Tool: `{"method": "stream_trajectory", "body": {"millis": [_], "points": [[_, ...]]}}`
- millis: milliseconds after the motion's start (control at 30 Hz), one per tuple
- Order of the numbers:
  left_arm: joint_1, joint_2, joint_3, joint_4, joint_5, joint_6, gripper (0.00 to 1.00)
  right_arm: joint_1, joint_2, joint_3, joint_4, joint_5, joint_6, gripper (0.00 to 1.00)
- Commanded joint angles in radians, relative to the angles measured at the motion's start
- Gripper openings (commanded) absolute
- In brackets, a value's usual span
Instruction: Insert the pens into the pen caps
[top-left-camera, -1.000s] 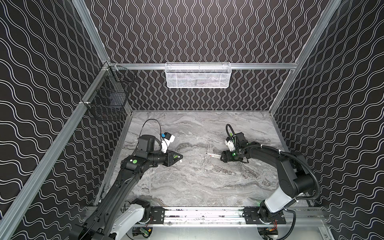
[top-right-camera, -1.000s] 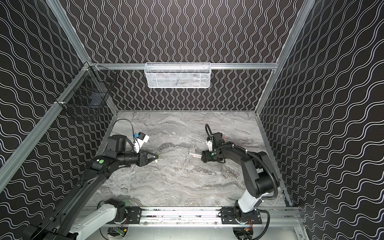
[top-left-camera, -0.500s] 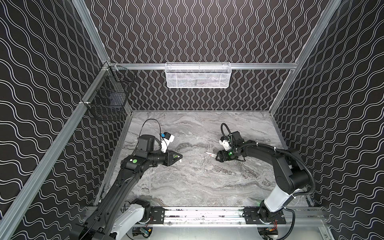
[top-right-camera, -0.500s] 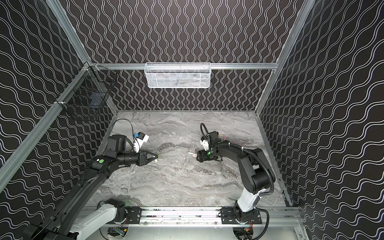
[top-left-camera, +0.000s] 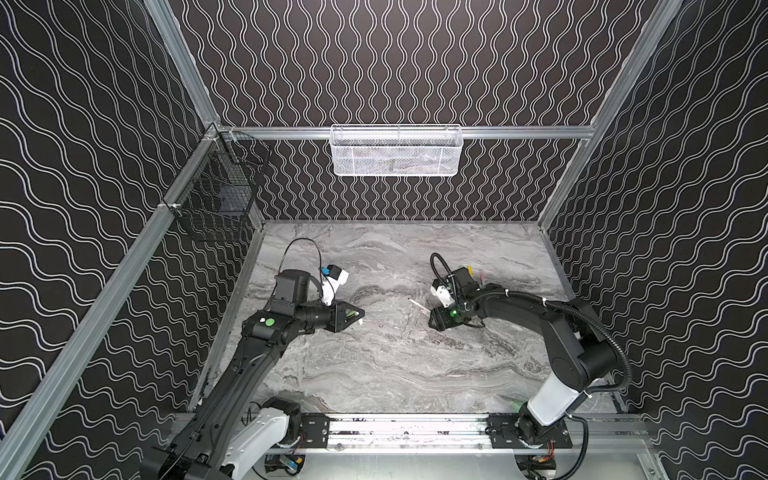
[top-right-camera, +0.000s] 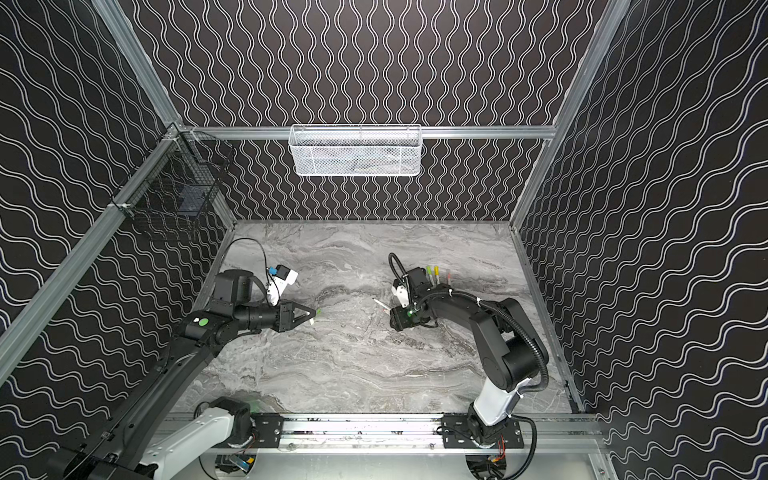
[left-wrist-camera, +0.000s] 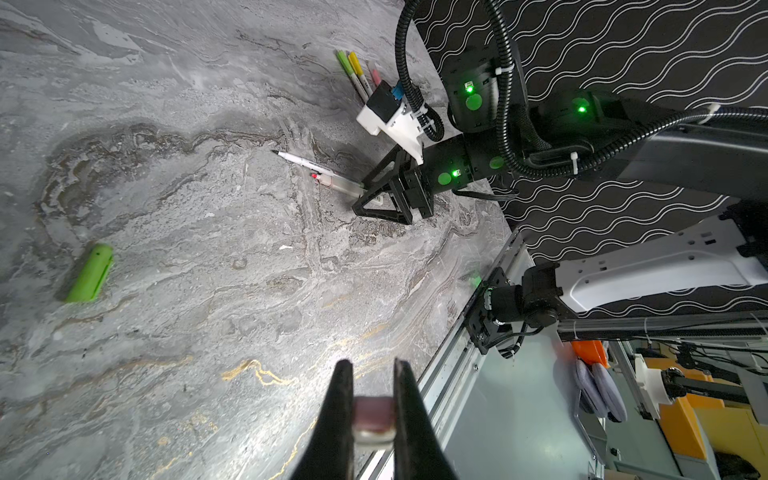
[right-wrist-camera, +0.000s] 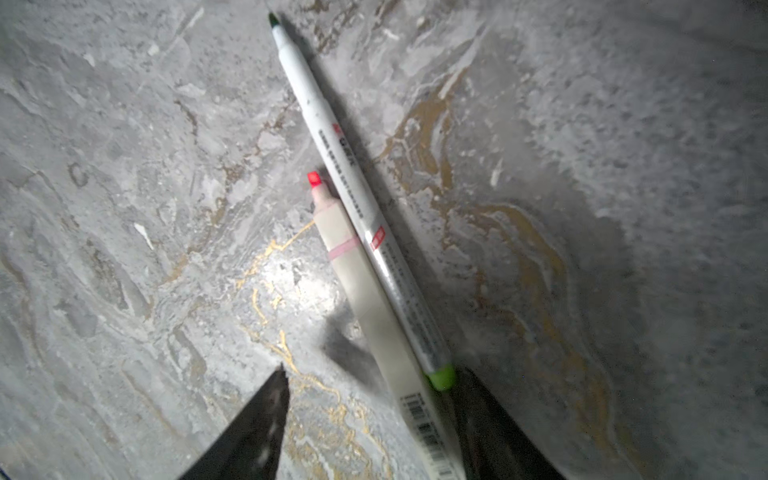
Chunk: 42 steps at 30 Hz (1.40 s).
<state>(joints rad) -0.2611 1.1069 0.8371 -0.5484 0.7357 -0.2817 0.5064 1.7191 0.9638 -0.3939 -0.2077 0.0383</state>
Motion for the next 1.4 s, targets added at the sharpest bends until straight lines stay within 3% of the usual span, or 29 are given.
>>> {"method": "stream_trajectory", "body": {"millis": [0, 267, 933, 1133, 1367], "points": [[0.002, -0.003, -0.001, 0.023, 0.005, 0.011, 0.03, 0.031, 0.014, 0.006, -0.107, 0.05, 0.016, 0.59], [0.004, -0.009, -0.003, 0.023, 0.005, 0.009, 0.03, 0.098, 0.045, 0.026, -0.161, 0.132, 0.035, 0.37], [0.003, -0.028, -0.006, 0.024, -0.002, 0.006, 0.03, 0.279, 0.085, 0.09, -0.258, 0.191, 0.107, 0.19], [0.005, -0.03, -0.01, 0.037, -0.007, -0.012, 0.03, 0.304, 0.01, 0.08, -0.213, 0.112, 0.099, 0.18], [0.006, -0.029, -0.021, 0.071, -0.006, -0.045, 0.02, 0.304, -0.125, 0.018, -0.039, -0.099, 0.061, 0.17]]}}
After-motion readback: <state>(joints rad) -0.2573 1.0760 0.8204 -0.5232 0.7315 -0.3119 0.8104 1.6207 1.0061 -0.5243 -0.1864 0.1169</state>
